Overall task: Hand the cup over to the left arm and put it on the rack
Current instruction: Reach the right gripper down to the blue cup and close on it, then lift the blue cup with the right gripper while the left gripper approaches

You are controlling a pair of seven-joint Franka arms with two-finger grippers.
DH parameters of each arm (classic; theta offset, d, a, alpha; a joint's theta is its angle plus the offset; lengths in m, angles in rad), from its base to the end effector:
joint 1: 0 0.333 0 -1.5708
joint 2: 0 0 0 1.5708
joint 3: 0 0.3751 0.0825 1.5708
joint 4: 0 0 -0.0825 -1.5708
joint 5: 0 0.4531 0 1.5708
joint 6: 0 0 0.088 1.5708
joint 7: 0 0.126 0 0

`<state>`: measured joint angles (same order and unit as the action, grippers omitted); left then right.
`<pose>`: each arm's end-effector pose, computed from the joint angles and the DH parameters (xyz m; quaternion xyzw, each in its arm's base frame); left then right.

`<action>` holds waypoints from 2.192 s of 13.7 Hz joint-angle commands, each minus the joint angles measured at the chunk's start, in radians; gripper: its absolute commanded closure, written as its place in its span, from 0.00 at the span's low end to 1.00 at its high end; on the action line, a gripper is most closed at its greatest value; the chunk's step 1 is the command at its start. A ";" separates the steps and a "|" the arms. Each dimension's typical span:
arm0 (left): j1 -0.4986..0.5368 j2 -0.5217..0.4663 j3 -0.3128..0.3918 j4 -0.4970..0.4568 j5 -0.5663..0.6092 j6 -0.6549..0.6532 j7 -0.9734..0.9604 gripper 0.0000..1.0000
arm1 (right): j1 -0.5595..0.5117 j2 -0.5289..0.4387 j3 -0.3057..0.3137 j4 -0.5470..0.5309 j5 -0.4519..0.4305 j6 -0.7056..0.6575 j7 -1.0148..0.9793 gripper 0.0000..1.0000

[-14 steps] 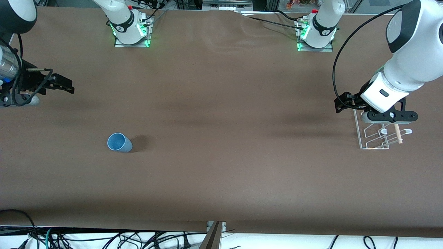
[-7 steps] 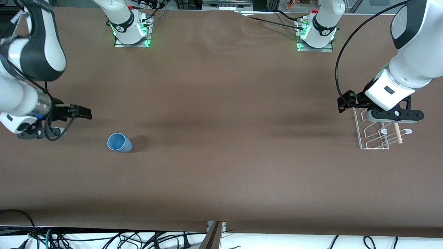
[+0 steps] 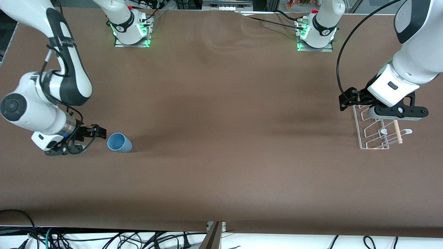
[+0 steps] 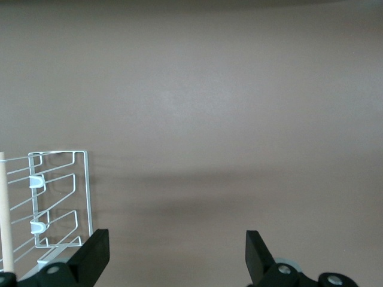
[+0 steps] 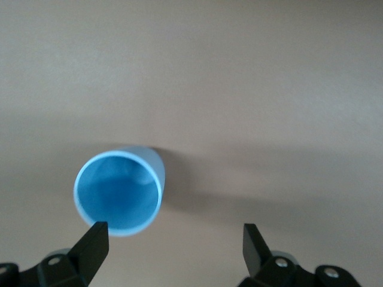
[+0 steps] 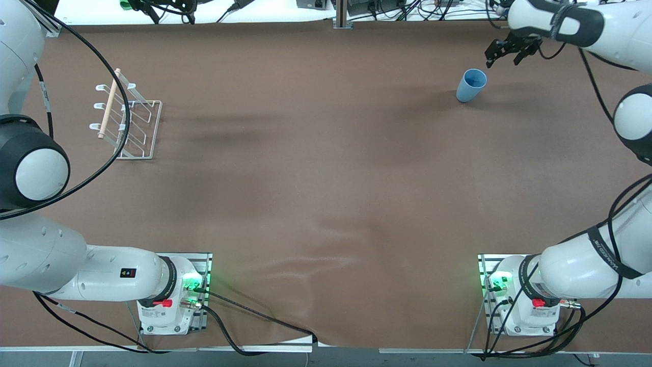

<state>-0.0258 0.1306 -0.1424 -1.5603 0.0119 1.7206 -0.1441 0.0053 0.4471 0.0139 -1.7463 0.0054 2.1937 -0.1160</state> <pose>0.6733 -0.1072 0.5993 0.9998 -0.0121 0.0148 0.0057 0.7407 0.0136 0.3124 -0.9979 -0.0653 -0.0004 0.0052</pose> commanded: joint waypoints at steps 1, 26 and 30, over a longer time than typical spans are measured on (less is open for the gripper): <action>0.004 -0.002 -0.003 0.016 0.016 -0.024 0.020 0.00 | 0.015 0.057 0.003 0.005 -0.001 0.078 -0.002 0.01; -0.005 0.003 -0.005 0.014 -0.021 -0.070 0.021 0.00 | 0.113 0.107 0.214 0.243 0.235 -0.275 0.592 1.00; -0.065 0.017 -0.028 0.006 -0.070 -0.111 0.029 0.00 | 0.261 0.108 0.247 0.324 0.330 -0.256 0.885 1.00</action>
<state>-0.0584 0.1350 -0.1650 -1.5615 -0.0402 1.6299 -0.1385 0.2061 0.5527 0.2636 -1.4684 0.3001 1.9511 0.6583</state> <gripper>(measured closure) 0.000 0.956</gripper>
